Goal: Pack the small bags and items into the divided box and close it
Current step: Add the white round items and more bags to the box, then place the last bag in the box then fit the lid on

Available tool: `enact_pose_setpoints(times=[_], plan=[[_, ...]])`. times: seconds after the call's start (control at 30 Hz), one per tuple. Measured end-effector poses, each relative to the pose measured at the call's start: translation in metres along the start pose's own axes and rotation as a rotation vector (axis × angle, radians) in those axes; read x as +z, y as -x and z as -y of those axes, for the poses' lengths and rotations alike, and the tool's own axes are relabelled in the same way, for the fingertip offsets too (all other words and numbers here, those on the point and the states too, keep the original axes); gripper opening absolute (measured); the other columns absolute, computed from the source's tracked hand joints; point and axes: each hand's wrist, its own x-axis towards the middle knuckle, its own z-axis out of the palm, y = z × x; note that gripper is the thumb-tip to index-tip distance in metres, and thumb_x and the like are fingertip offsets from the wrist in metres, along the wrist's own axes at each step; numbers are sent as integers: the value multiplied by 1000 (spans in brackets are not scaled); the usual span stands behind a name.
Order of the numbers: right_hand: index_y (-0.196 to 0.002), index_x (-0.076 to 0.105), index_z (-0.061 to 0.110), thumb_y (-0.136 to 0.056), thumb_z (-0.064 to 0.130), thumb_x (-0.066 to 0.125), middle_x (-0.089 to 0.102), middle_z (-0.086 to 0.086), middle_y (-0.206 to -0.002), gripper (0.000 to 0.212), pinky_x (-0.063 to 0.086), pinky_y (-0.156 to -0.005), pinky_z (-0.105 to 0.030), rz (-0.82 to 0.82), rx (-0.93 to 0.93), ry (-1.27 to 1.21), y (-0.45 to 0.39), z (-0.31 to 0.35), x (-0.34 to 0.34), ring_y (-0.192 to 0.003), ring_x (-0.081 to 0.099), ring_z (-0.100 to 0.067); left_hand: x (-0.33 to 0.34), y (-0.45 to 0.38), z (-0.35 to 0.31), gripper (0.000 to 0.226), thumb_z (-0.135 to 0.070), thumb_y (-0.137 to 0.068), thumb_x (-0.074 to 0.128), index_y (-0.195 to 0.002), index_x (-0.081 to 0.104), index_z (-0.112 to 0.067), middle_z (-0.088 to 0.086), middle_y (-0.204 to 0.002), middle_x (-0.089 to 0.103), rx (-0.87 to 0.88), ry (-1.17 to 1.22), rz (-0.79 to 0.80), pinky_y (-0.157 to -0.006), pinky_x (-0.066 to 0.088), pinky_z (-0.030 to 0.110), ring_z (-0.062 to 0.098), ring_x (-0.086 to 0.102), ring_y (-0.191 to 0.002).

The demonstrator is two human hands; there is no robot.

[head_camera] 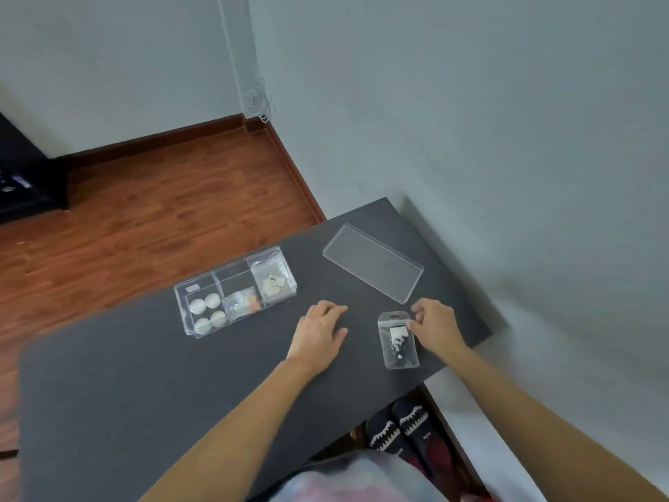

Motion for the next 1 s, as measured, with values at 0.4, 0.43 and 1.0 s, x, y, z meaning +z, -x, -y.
enact_pose_setpoints(times=[0.4,0.43,1.0], plan=[[-126,53,20,-68,18,83,54,2,-98,65,43,-82,-25,64,8,-44,23,-42,28,-90,54,-13,50,-61,-62,25,-19,-94,54,-118,56,-16,7,-123,45,-97,-29,240,-92,48,38,25,48,-116],[-126,53,20,-69,18,83,56,1,-99,65,45,-84,-27,74,7,-51,22,-42,27,-92,56,-14,50,-63,-62,20,-18,-95,53,-114,58,-16,7,-121,49,-101,-24,238,-91,49,39,25,50,-114],[-80,73,17,-82,19,74,73,4,-76,3,42,-65,-15,155,-316,-418,-33,114,10,-65,60,-4,-86,0,49,17,-23,-88,67,-105,64,-23,-10,-99,61,-211,264,-388,-80,40,14,4,55,-90]])
